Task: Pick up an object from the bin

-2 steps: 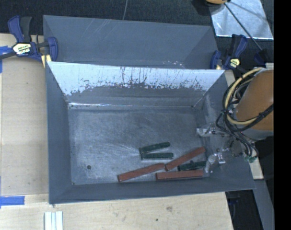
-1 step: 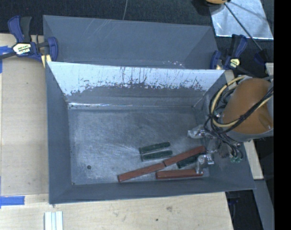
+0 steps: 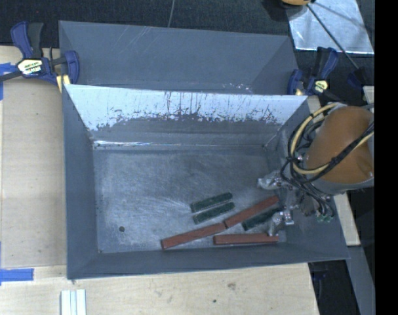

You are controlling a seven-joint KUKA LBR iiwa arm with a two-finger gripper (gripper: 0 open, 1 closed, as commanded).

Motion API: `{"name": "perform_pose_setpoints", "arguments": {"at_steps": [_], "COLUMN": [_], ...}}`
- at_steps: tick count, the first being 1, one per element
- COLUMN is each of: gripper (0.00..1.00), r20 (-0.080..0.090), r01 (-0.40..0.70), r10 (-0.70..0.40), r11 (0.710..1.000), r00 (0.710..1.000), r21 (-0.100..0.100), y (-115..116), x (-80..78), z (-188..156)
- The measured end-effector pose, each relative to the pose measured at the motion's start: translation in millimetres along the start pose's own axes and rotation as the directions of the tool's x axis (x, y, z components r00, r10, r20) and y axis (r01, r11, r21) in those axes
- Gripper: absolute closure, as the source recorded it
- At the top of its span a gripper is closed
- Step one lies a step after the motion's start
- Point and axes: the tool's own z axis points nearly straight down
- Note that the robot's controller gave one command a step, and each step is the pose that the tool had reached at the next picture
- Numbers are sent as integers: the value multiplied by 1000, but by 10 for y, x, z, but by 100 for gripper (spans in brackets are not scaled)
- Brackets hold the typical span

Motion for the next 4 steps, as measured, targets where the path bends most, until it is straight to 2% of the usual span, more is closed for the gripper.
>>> {"name": "perform_pose_setpoints", "arguments": {"at_steps": [1, 2, 3, 4], "gripper": [0, 0, 100, 100], "r20": [0, -5, -6, -6], "r01": [0, -39, 0, 0], "r10": [0, 39, 0, 0], "r11": [1000, 999, 1000, 1000], "r00": [1000, 999, 1000, 1000], "r21": [0, -2, -1, -1], "y": [-11, -107, -18, -18], "x": [-43, -171, -49, -50], "z": [57, 108, 53, 53]}}
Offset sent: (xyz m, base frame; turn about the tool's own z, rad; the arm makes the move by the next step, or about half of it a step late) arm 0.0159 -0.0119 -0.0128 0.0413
